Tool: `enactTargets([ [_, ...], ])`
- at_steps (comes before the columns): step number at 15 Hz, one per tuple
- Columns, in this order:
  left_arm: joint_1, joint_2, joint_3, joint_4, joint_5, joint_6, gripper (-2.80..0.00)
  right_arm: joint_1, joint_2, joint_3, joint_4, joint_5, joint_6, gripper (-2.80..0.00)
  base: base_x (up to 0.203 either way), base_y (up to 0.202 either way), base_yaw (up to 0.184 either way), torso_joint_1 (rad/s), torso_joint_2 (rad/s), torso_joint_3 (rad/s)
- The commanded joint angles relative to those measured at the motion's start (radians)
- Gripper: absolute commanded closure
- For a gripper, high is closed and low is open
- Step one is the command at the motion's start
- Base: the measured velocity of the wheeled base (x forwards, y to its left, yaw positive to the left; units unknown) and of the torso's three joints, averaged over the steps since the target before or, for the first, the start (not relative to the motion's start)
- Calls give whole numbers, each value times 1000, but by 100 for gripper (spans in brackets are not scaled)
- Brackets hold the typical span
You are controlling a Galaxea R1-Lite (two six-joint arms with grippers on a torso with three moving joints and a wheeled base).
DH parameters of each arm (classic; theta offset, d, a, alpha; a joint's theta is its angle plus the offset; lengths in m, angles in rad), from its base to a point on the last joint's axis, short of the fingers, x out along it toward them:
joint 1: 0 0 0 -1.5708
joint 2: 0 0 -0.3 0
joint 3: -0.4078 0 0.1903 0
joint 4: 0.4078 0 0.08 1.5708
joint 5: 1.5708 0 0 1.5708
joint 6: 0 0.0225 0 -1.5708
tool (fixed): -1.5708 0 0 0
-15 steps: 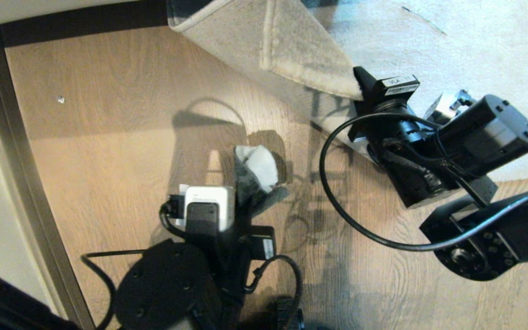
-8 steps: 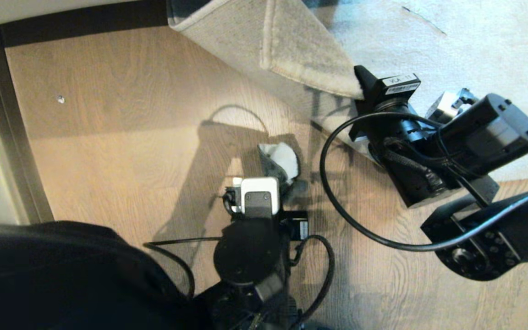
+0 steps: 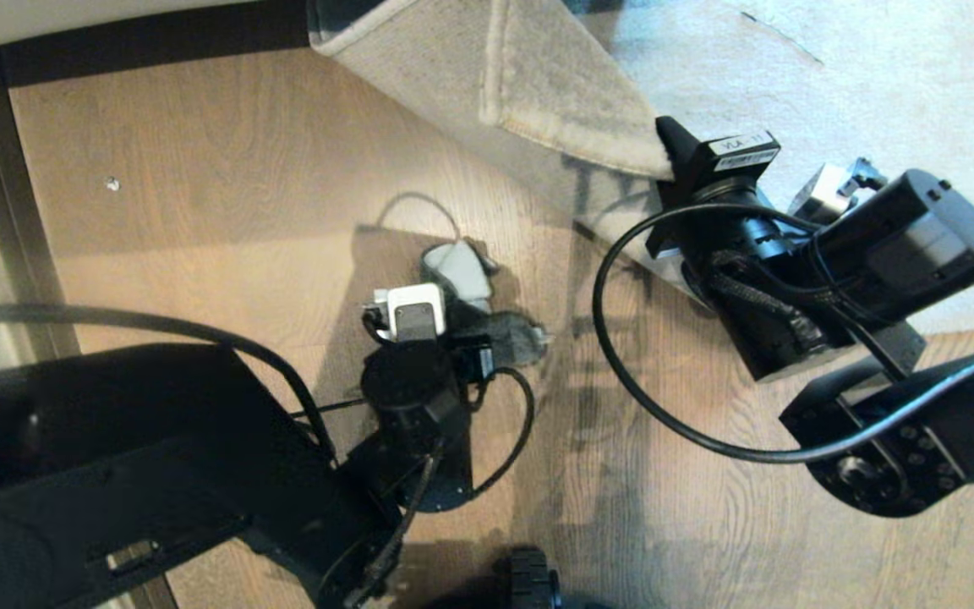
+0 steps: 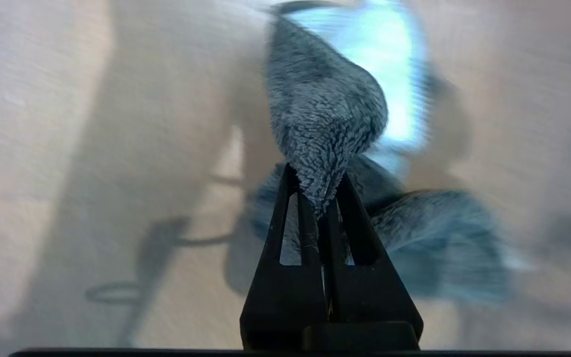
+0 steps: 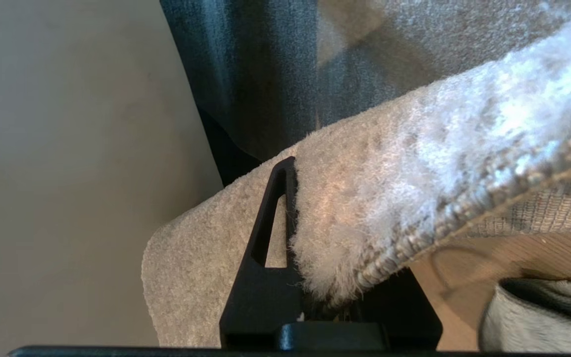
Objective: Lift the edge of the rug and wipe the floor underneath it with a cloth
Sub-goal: Wipe the floor under the carpet with a rag
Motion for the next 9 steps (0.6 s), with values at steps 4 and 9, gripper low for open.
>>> enactTargets([
  [4, 213, -87, 68, -9, -78, -1, 0, 0, 3, 5, -44, -1, -7, 0, 0, 0, 0, 0, 0, 0],
  [9, 347, -229, 271, -11, -141, -7, 0, 2, 4, 7, -44, 0, -5, 0, 0, 0, 0, 0, 0, 0],
])
